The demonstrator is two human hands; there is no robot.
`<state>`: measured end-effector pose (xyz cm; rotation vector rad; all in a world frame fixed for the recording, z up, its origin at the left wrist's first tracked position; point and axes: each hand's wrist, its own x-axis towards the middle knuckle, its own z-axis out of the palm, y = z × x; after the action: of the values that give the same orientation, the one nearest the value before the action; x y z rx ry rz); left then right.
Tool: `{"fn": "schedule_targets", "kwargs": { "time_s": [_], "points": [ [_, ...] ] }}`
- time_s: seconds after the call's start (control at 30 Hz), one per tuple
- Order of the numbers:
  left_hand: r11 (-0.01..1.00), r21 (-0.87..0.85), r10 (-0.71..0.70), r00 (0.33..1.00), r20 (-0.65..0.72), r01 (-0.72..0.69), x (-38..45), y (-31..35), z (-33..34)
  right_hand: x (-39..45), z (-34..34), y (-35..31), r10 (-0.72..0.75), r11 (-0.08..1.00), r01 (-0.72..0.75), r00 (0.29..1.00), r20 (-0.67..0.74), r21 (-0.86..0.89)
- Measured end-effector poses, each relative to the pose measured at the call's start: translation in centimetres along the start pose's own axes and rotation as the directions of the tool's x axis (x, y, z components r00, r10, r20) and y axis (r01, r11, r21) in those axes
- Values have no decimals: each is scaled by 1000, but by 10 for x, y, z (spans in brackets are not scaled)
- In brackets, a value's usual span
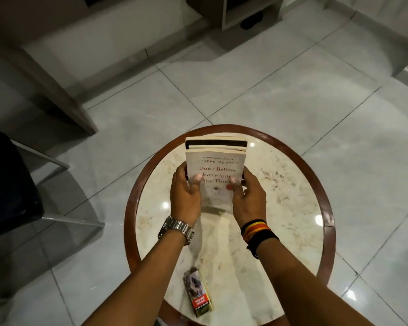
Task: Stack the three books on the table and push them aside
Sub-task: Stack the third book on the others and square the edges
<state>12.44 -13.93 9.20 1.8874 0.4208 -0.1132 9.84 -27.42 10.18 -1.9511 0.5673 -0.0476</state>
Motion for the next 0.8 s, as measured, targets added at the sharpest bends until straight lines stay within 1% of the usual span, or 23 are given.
{"fn": "schedule_targets", "kwargs": {
  "time_s": [0.07, 0.13, 0.23, 0.33, 0.43, 0.53, 0.67, 0.8],
  "points": [
    [984, -81, -158, 987, -5, 157, 1, 10, 20, 14, -19, 3, 62, 998, -62, 998, -6, -9],
    [948, -138, -288, 958, 5, 286, 3, 15, 43, 29, -36, 10, 136, 990, -136, 991, 1, -28],
    [920, -131, -370, 929, 16, 369, 3, 16, 78, 52, -58, 25, 248, 968, -247, 969, 14, -56],
    [903, -51, -425, 904, 41, 426, 7, 19, 107, 71, -74, 41, 347, 933, -347, 938, -13, -95],
    [885, 38, -466, 881, 79, 464, 9, 21, 133, 83, -86, 57, 389, 905, -391, 920, -48, -169],
    [874, 128, -481, 872, 85, 470, 10, 23, 158, 92, -95, 72, 396, 897, -404, 915, -82, -180],
    [870, 238, -460, 884, 78, 432, 8, 22, 184, 99, -104, 90, 394, 894, -409, 912, -111, -182],
    [885, 306, -390, 917, 78, 350, 5, 16, 195, 98, -109, 99, 414, 884, -431, 902, -124, -182]
  ]
}}
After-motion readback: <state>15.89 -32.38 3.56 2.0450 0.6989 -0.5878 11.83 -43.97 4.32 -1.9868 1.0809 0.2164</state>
